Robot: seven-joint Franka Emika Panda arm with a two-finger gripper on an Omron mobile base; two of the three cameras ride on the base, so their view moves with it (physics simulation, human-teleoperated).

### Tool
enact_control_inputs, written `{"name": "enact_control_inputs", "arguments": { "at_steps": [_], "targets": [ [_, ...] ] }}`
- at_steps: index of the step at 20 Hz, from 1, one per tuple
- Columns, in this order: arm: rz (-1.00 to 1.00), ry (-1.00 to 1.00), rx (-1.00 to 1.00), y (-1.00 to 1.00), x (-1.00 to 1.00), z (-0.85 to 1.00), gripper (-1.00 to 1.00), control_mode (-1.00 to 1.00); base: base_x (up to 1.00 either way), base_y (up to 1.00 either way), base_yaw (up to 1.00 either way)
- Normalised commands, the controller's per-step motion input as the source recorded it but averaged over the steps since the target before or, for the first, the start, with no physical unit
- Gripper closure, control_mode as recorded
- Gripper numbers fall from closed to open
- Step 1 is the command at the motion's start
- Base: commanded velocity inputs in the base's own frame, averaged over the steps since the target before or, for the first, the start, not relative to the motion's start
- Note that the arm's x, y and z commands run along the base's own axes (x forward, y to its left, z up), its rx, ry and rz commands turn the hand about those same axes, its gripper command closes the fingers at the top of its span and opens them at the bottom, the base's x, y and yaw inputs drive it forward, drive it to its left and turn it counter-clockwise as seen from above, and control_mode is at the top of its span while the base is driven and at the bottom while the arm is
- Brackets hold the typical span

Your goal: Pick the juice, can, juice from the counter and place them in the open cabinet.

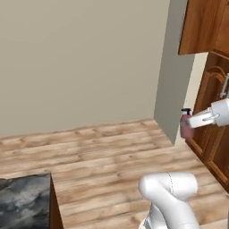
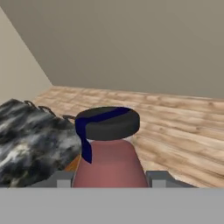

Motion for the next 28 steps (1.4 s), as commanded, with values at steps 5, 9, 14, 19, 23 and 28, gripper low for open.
{"name": "enact_control_inputs", "arguments": {
  "at_steps": [5,9,14,19,23,28],
  "targets": [
    [0.00,0.00,0.00,0.00,0.00,0.00,1.00,1.00,0.93,0.00,0.00],
    [0.00,0.00,0.00,0.00,0.00,0.00,1.00,1.00,0.93,0.00,0.00],
    [0.00,0.00,0.00,0.00,0.00,0.00,1.00,1.00,0.93,0.00,0.00],
    [0.00,0.00,0.00,0.00,0.00,0.00,1.00,1.00,0.83,0.03,-0.09],
    [0.00,0.00,0.00,0.00,0.00,0.00,1.00,1.00,0.40,0.20,-0.64],
    [0.00,0.00,0.00,0.00,0.00,0.00,1.00,1.00,0.24,0.22,-0.81]
  ]
}}
